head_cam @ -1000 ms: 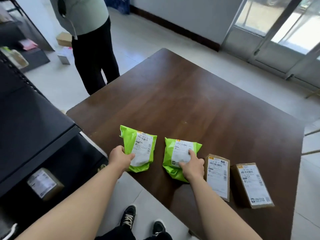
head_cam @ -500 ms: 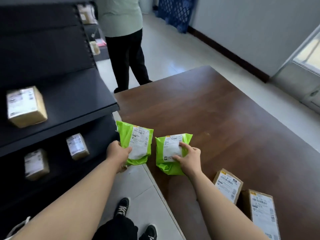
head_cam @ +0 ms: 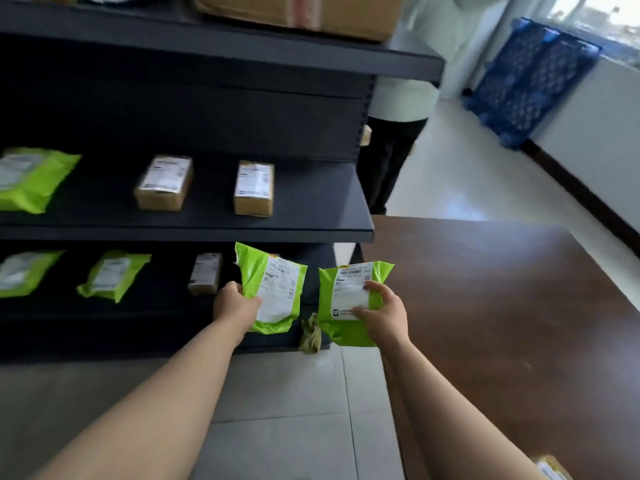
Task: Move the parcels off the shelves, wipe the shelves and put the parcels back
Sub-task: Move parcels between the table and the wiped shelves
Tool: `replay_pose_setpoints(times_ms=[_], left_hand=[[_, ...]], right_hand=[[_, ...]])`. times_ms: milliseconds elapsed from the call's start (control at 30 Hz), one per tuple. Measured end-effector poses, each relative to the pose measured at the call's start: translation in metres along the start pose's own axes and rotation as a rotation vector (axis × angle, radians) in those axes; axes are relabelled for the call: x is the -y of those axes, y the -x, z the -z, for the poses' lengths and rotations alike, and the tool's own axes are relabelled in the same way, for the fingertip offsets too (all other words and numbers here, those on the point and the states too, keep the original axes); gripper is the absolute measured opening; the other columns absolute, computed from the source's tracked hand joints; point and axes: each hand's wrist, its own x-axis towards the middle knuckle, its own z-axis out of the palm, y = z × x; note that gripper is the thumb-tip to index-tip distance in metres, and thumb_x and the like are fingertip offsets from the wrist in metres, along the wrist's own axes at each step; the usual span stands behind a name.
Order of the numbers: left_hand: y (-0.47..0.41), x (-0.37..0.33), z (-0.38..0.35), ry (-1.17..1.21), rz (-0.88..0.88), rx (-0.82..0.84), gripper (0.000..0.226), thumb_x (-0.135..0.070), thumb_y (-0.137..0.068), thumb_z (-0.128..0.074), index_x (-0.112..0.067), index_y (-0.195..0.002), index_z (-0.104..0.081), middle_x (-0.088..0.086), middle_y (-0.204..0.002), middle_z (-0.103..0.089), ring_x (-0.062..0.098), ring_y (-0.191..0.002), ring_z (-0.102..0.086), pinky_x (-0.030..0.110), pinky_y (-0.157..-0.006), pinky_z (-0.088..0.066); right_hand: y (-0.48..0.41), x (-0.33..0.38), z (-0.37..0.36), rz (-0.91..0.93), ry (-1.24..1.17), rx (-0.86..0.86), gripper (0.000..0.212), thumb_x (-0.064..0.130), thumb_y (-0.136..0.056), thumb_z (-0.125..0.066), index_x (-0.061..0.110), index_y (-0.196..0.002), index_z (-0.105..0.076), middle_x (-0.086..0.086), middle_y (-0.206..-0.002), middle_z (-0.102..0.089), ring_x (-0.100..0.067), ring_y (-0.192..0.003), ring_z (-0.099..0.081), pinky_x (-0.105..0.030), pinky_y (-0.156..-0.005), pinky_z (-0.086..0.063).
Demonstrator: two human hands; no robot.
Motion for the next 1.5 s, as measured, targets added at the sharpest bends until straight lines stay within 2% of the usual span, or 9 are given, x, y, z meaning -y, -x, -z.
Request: replay_pose_setpoints(times_ms=[133,233,433,733,1000,1133,1267,1400,1500], left_hand=[[-0.011,0.032,0.079,0.056,0.050,-0.124,0.016,-0.010,-0.084,-0.066,-0.008,-0.092,-0.053,0.010,-0.094,-0.059,0.029,-0.088,-0.060,0.037,-0.074,-0.052],[-0.016,0.061,0.138,0.080,0.080,-0.202,0.015,-0.009,-0.084,-0.065,-0.005,-0.090,-0.052,0.011,-0.090,-0.058,0.027,-0.079,-0.056,0.033,-0.066,-0.047],[-0.014,0.126,0.263,0.168,0.142,-0.338,0.014,-0.010,-0.084,-0.063,-0.006,-0.092,-0.052,0.009,-0.089,-0.057,0.026,-0.078,-0.055,0.030,-0.058,-0.043],[-0.003,0.226,0.414,0.163,0.243,-0.478,0.011,-0.007,-0.084,-0.060,-0.008,-0.091,-0.052,0.010,-0.090,-0.057,0.030,-0.083,-0.056,0.033,-0.067,-0.045],[-0.011,0.276,0.473,0.093,0.338,-0.514,0.009,-0.006,-0.082,-0.061,-0.008,-0.090,-0.059,0.015,-0.092,-0.063,0.030,-0.081,-0.057,0.031,-0.068,-0.043],[-0.027,0.285,0.488,0.054,0.350,-0.526,0.008,-0.002,-0.079,-0.060,-0.009,-0.081,-0.056,0.018,-0.091,-0.065,0.033,-0.083,-0.060,0.030,-0.066,-0.042],[-0.053,0.289,0.504,0.061,0.394,-0.551,0.007,-0.001,-0.079,-0.060,-0.004,-0.085,-0.058,0.020,-0.093,-0.066,0.036,-0.089,-0.063,0.032,-0.069,-0.045],[-0.084,0.291,0.522,0.082,0.417,-0.542,0.005,0.000,-0.078,-0.058,-0.005,-0.077,-0.058,0.021,-0.088,-0.065,0.032,-0.081,-0.062,0.030,-0.065,-0.042],[-0.106,0.298,0.534,0.072,0.442,-0.541,0.007,0.001,-0.078,-0.057,0.003,-0.081,-0.062,0.023,-0.089,-0.066,0.034,-0.081,-0.062,0.033,-0.066,-0.044]], right_hand=[[0.017,0.044,-0.066,0.090,0.022,0.115,0.055,0.008,-0.077,-0.073,0.033,-0.123,-0.058,-0.002,-0.120,-0.050,-0.014,-0.090,-0.058,-0.027,-0.076,-0.054],[0.041,0.075,-0.116,0.152,0.068,0.193,0.053,0.008,-0.079,-0.071,0.035,-0.122,-0.057,0.001,-0.119,-0.048,-0.003,-0.075,-0.055,-0.008,-0.052,-0.042],[0.110,0.130,-0.225,0.215,0.120,0.318,0.051,0.008,-0.081,-0.068,0.032,-0.124,-0.058,-0.001,-0.123,-0.049,-0.001,-0.058,-0.053,-0.006,-0.037,-0.036],[0.215,0.181,-0.370,0.268,0.144,0.526,0.046,0.005,-0.087,-0.050,0.027,-0.126,-0.058,-0.011,-0.127,-0.056,-0.014,-0.054,-0.054,-0.021,-0.046,-0.041],[0.251,0.198,-0.439,0.271,0.232,0.591,0.053,-0.006,-0.084,-0.043,0.020,-0.125,-0.063,-0.002,-0.100,-0.066,-0.008,-0.043,-0.043,-0.019,-0.038,-0.033],[0.245,0.208,-0.467,0.264,0.230,0.620,0.054,-0.009,-0.082,-0.041,0.019,-0.123,-0.064,0.009,-0.088,-0.060,-0.012,-0.050,-0.048,-0.021,-0.042,-0.036],[0.231,0.223,-0.500,0.285,0.264,0.665,0.056,-0.009,-0.082,-0.040,0.019,-0.123,-0.064,-0.001,-0.122,-0.059,-0.011,-0.062,-0.056,-0.014,-0.042,-0.038],[0.220,0.241,-0.534,0.308,0.281,0.672,0.056,-0.009,-0.082,-0.040,0.018,-0.125,-0.063,-0.003,-0.128,-0.056,-0.020,-0.099,-0.062,-0.020,-0.067,-0.045],[0.215,0.247,-0.558,0.308,0.279,0.680,0.053,-0.008,-0.084,-0.042,0.018,-0.125,-0.063,-0.003,-0.126,-0.058,-0.020,-0.099,-0.061,-0.018,-0.067,-0.045]])
